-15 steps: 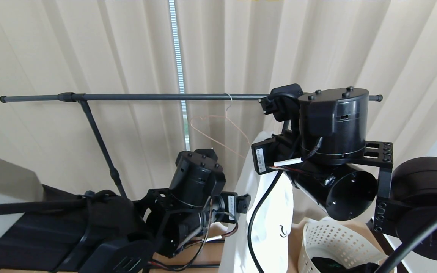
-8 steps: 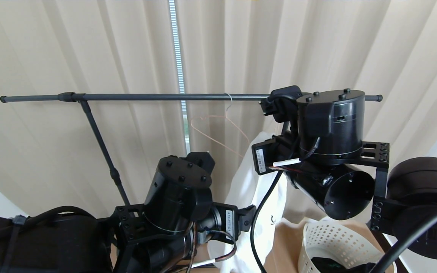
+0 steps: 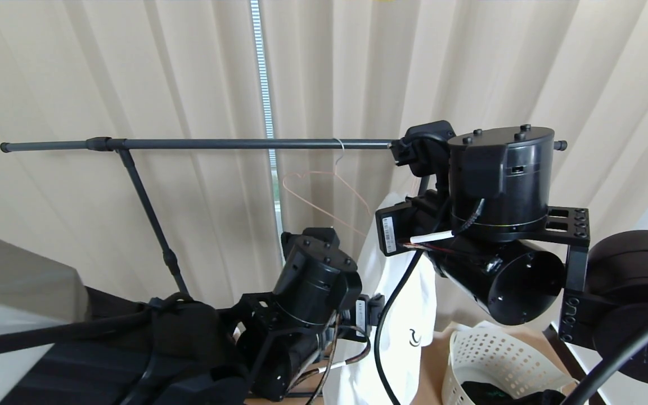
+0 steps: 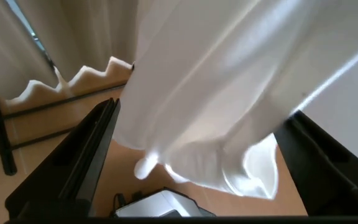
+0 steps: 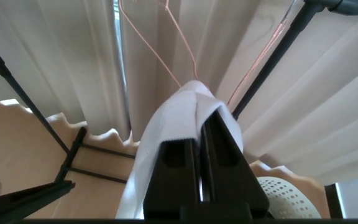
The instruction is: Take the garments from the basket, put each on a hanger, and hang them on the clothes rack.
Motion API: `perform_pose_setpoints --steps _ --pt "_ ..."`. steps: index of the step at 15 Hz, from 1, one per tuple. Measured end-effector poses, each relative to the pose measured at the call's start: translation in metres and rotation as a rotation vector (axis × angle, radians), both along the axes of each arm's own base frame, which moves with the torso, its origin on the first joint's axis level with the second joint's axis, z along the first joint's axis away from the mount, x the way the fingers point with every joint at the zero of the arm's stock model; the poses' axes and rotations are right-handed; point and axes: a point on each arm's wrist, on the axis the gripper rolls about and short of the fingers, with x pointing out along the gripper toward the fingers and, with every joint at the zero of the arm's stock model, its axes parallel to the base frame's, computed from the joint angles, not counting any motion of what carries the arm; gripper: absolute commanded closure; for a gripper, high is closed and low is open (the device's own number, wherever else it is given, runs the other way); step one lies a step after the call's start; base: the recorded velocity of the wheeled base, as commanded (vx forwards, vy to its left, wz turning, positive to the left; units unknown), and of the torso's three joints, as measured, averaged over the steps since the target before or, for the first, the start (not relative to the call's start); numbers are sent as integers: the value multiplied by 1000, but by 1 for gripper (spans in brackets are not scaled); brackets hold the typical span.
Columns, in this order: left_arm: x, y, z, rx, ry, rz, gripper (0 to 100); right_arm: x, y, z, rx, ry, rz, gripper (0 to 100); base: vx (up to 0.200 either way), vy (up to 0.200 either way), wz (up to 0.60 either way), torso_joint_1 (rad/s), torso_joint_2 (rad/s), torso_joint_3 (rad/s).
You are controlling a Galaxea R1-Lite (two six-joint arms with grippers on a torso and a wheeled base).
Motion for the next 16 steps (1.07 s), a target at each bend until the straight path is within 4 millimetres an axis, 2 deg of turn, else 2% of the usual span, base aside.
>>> perform_pose_setpoints --steps 3,7,8,13,16 --pt "1 5 -18 66 23 41 0 2 -7 5 9 -9 -19 100 0 0 0 0 0 0" --pt "-16 17 -31 121 62 23 0 9 -15 8 14 -15 -52 100 0 0 0 0 0 0" --pt "-20 18 -34 131 69 15 100 12 -17 8 16 -18 -61 100 0 0 0 0 0 0" --pt "-27 19 -29 130 57 2 100 18 -26 9 10 -17 -93 100 0 0 0 0 0 0" --pt "-25 27 -12 119 14 3 100 20 -34 10 -17 -18 -112 100 0 0 0 0 0 0"
